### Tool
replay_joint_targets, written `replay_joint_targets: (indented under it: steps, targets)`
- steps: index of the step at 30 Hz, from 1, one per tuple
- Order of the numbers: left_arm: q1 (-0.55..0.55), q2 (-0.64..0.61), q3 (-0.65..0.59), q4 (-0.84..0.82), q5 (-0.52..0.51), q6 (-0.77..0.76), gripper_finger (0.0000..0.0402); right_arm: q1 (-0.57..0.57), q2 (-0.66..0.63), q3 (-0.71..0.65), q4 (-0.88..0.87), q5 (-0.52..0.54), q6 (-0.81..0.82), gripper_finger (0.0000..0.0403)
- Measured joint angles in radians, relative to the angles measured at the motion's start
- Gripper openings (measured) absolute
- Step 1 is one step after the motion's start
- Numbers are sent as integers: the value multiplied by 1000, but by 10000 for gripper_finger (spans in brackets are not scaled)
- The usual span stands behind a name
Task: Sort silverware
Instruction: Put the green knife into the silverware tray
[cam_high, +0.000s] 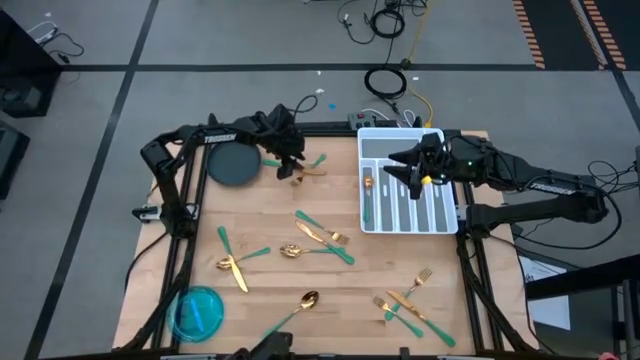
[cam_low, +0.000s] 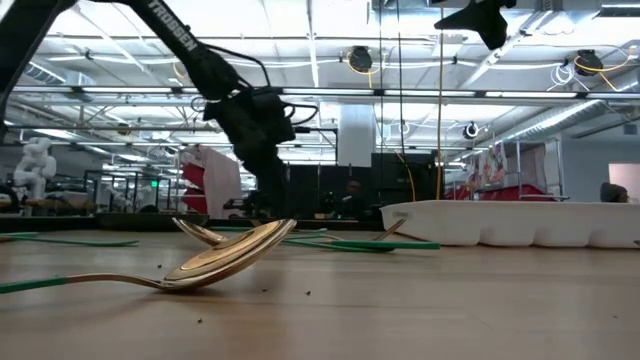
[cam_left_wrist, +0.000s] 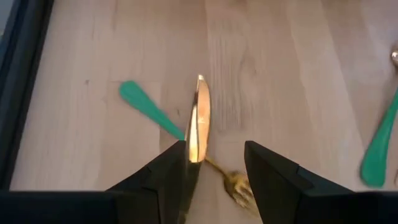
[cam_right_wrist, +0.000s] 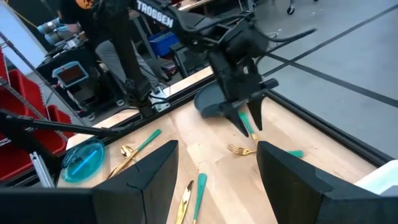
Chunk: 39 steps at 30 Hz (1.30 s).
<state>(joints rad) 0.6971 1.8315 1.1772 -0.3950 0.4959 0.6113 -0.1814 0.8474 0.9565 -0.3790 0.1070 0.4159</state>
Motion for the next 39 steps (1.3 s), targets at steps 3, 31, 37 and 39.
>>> replay_joint_targets:
  steps: [3,31,37,39]
  targets:
    - [0,-20,-75,80,-44,-10,171,-10,0,0,0,0,11,212]
    - [-25,60,-151,196,-195,105,171,-22,0,0,38,1,18,212]
    - [-27,73,-143,191,-239,79,163,-22,0,0,94,-2,32,212]
    - [-28,76,-142,176,-261,80,142,-22,0,0,119,-4,37,212]
